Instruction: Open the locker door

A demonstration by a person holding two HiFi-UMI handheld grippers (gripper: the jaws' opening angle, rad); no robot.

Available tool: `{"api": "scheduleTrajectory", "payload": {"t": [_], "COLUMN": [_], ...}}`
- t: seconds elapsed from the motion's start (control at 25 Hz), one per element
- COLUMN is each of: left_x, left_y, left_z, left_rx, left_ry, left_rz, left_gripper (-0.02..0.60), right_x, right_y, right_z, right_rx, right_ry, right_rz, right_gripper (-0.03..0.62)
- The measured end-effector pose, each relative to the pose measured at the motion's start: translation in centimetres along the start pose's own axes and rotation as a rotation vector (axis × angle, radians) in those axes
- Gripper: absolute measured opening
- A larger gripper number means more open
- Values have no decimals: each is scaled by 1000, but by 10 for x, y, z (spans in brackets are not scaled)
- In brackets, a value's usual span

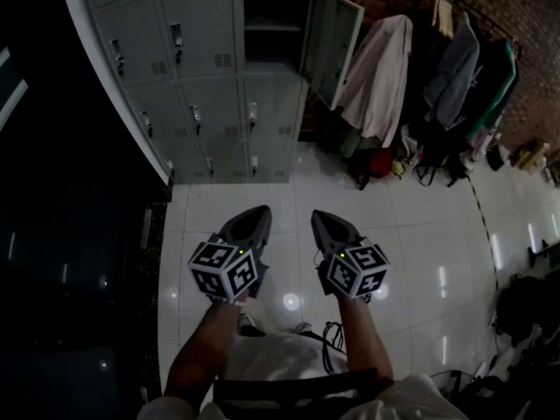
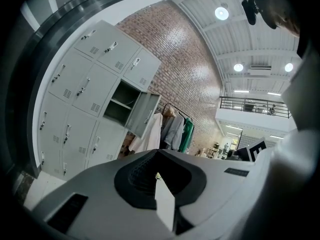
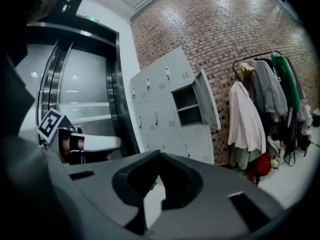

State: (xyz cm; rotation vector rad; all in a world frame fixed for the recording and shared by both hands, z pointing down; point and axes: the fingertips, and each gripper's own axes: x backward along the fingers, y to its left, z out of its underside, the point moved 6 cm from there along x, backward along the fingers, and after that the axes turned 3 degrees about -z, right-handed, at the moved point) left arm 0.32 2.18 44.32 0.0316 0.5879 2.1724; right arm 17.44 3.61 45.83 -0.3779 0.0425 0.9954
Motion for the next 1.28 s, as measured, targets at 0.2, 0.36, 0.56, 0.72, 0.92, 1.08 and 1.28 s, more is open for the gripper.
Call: {"api": "scheduleTrajectory", "payload": {"t": [0.2,0.36,0.56,0.72,0.92,1.08,1.28], "left_x": [-6,-7,-5,-4,0,3,6], "left_y": [-8,-11,-11,-7,-3,1,3], "left_z": [-3,-5,-5,-7,-6,-7,-8], "left_rx": [-13,-20,-18,-15,-9,-9,-4], "left_ry": [-8,-9,-10,-9,-6,-9,-8], "left_rz": [3,3,5,5,6,11,16], "left_gripper": [-9,-9,-9,-9,-9,-9,-9], "right_x": [5,6,6,4,3,1,1], "right_y": [-8,-7,-4,-2,2,7,11], "right_z": [-3,-4,-4,-3,-1,0,0], "right_rx": [-1,13,13,12,10,12,10], "right_ry": [-10,-6,-3,1,3,1,-1], "right_rz": [0,-7,-9,-4,2,7,12], "right_gripper": [3,3,3,3,3,3,3]}}
